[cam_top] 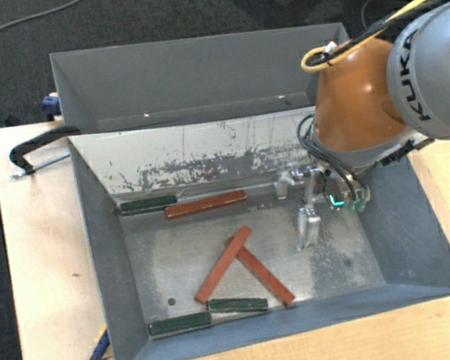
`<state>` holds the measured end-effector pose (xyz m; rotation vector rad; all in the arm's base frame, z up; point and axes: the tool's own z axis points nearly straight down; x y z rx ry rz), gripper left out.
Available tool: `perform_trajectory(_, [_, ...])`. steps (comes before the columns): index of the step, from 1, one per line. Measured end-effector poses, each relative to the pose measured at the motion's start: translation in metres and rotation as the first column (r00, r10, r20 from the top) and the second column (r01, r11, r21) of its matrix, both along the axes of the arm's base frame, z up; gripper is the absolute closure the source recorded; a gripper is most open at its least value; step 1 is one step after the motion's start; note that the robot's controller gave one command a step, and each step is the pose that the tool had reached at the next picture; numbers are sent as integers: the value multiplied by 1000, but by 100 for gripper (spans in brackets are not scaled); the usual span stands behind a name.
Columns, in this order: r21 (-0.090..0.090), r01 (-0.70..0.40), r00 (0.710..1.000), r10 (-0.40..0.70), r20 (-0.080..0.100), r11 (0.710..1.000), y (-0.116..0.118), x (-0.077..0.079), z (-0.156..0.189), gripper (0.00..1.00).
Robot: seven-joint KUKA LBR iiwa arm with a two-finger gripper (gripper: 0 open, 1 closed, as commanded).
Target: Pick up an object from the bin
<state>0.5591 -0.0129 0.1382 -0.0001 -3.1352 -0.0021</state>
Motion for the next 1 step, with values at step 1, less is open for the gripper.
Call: perform_trajectory(1, [4, -130, 992, 130, 1, 992, 99, -16, -70, 0])
